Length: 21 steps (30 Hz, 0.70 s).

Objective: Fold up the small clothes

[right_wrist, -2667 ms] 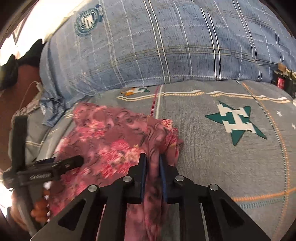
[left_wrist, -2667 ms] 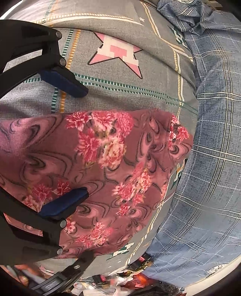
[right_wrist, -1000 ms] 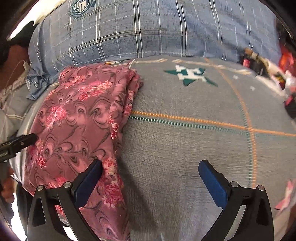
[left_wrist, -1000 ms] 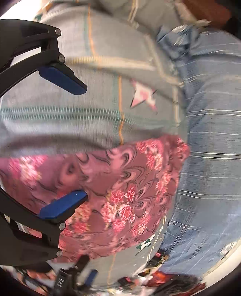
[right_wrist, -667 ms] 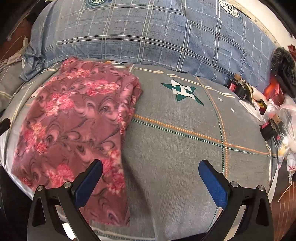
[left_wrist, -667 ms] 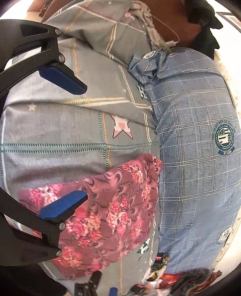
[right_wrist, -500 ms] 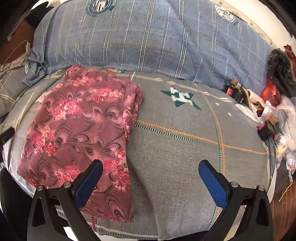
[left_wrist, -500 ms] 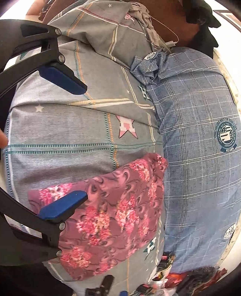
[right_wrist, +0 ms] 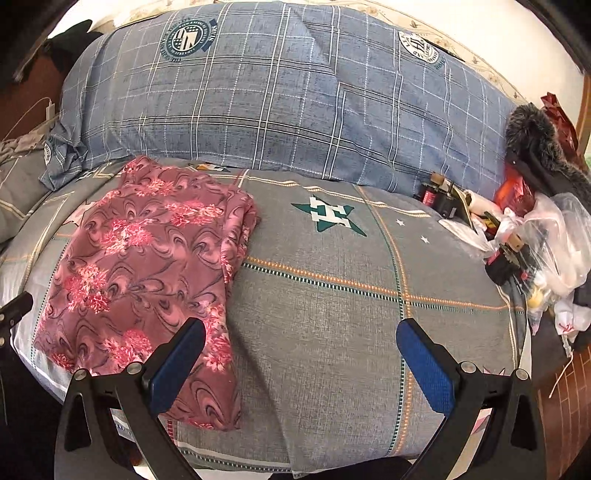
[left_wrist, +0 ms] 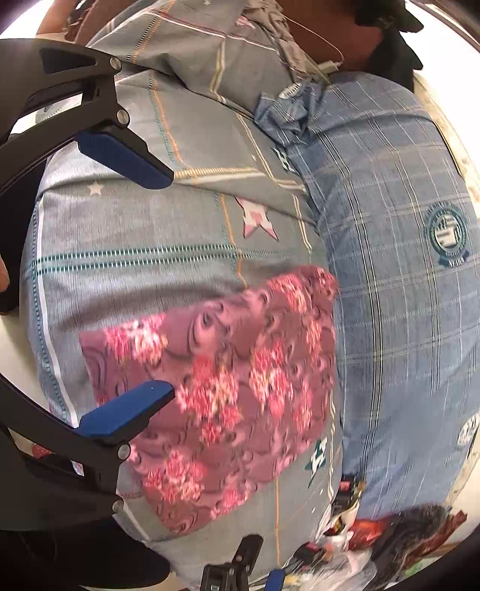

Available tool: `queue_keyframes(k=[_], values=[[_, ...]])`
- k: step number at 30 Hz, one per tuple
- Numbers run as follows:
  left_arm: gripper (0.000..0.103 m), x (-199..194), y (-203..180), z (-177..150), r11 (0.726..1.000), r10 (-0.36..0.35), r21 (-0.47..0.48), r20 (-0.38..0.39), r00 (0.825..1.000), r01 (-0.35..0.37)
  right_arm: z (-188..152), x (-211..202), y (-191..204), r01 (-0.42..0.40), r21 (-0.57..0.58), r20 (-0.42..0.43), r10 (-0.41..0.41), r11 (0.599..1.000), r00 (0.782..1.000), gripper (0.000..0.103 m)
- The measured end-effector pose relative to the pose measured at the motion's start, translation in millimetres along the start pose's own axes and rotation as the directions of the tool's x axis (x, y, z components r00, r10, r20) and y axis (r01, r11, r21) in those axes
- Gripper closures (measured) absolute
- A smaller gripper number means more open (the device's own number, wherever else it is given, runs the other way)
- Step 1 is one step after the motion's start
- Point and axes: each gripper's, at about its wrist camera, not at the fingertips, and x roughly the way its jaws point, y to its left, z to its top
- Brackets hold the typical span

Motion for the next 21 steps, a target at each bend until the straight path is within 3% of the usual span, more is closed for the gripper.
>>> queue_keyframes(k=[21], values=[[0.000,-16.1,-37.5,-0.8,0.992,-0.108,0.061,0.028,0.994,0.106,-10.7,1.0,-7.8,-0.010,0.019,-0.021,0.011,1.000,1.000,0.000]])
